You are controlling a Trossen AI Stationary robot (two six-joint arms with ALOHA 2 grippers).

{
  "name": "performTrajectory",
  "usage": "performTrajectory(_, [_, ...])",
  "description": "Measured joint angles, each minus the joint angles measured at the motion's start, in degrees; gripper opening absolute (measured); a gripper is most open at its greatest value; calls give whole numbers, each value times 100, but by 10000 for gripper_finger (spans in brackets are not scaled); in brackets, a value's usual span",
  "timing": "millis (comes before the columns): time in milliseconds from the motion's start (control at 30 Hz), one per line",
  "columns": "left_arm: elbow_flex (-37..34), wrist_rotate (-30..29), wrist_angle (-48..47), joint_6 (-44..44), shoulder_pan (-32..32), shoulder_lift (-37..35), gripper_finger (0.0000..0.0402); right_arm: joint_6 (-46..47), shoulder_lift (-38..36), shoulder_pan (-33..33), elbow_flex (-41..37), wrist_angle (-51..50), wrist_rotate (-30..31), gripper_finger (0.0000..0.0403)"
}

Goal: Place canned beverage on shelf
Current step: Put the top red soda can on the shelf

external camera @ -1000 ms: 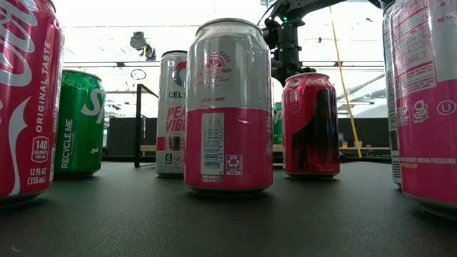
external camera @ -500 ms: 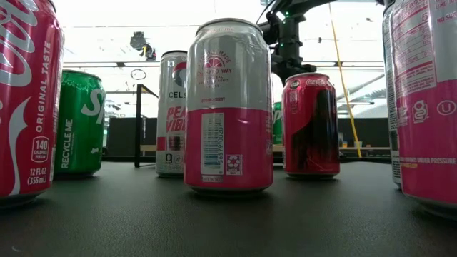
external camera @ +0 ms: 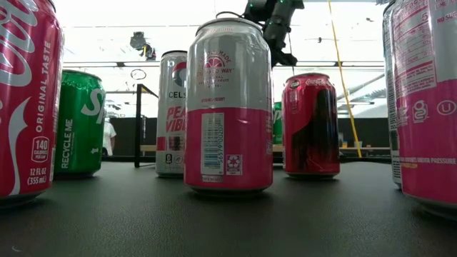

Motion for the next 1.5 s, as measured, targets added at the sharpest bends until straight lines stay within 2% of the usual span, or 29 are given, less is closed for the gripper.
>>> performTrajectory(133, [0,-4,-86,2,4,0,389,167,124,237,0,153,59,0])
performTrajectory(233, [0,-49,-235,2,4,0,389,620,201,308,-1,202,596,0])
performTrajectory(300, [0,-65,-332,-28,4,0,389,759,234,247,-2,187,737,0])
performTrajectory(600, [0,-68,-315,-117,4,0,389,770,437,-208,-2,303,741,0])
performTrajectory(733, [0,-68,-310,-129,4,0,389,757,527,-189,-2,168,605,0])
performTrajectory(1500, [0,-134,-310,-109,24,0,389,759,783,-79,2,544,758,0])
